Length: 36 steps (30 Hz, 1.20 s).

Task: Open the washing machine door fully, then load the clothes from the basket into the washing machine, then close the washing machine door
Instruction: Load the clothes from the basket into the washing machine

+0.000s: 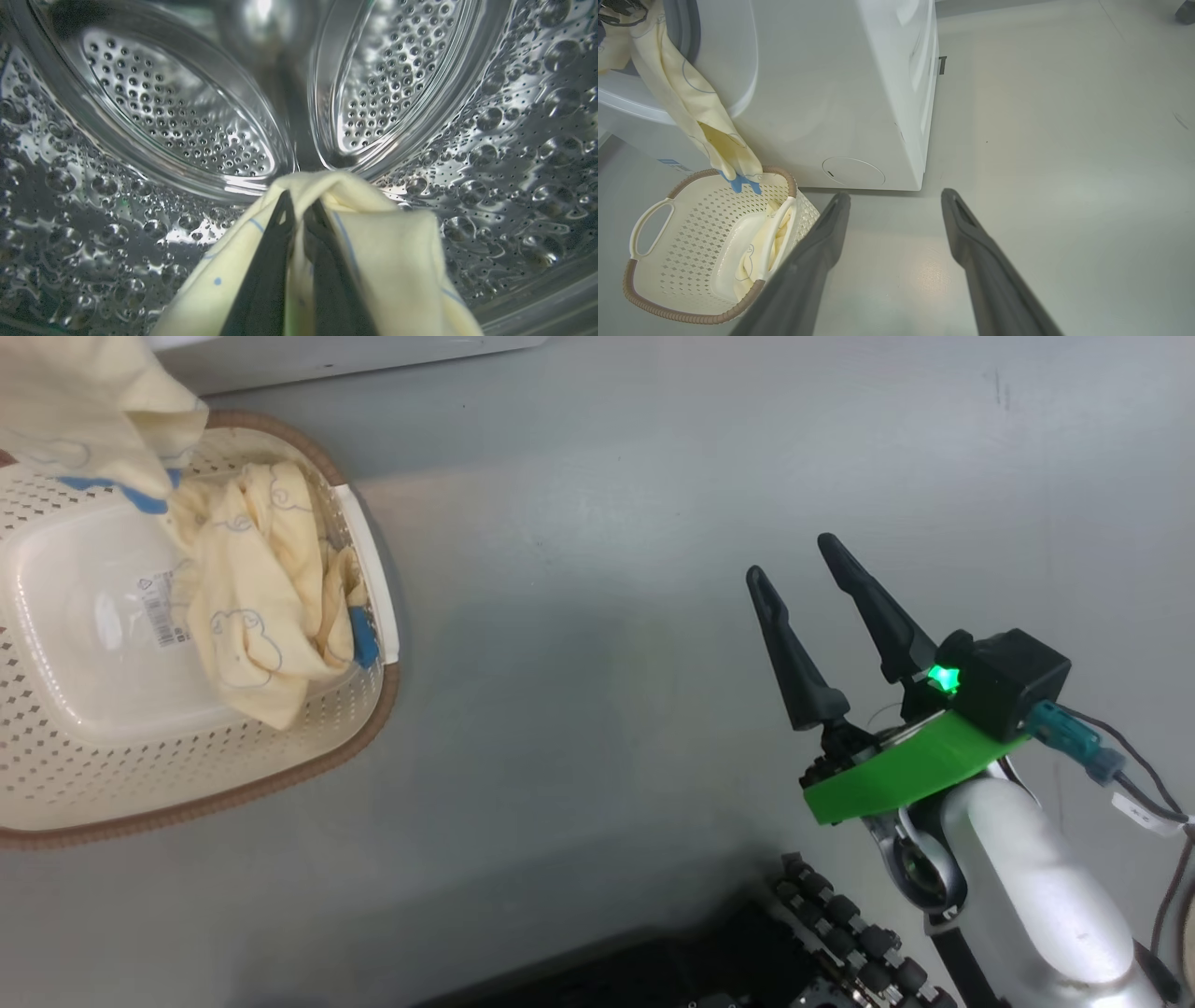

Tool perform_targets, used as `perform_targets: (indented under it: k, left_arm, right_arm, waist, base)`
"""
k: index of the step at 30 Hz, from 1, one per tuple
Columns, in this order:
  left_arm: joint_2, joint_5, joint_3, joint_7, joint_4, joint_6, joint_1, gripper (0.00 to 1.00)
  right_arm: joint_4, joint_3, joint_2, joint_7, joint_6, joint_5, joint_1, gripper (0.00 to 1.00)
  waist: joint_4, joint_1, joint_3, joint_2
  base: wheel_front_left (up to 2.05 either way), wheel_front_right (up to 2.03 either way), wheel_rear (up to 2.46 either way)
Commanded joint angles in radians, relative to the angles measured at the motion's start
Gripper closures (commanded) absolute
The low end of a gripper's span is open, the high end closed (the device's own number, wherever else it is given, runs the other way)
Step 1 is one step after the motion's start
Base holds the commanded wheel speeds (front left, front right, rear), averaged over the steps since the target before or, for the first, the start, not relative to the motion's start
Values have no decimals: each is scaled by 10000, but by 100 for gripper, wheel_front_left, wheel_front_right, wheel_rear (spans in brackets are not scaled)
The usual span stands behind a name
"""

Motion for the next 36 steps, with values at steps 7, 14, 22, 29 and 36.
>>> perform_targets:
  k: [7,14,22,29,36]
  left_arm:
    - [598,481,-178,-973,-823,173,-906,100]
    - [644,358,67,-987,-1255,268,-282,60]
    - [387,41,214,-989,-209,283,-20,0]
    - [83,-172,343,-990,-176,330,700,0]
    - [-190,-411,565,-990,-530,352,1555,0]
  right_arm:
    - [-191,328,97,-95,-29,104,244,0]
    - [-50,384,105,-95,-29,139,139,0]
    - [44,288,41,-95,-29,146,114,0]
    - [79,158,-51,-95,-29,135,56,0]
    - [138,8,-152,-95,-29,147,-44,0]
  waist:
    - [-157,0,133,0]
    - [-192,0,26,0]
    - [-25,0,-355,0]
    - [278,0,-864,0]
    - [628,0,-1403,0]
  base:
    - [0,0,0]
    - [0,0,0]
    - [0,0,0]
    - [0,0,0]
    - [0,0,0]
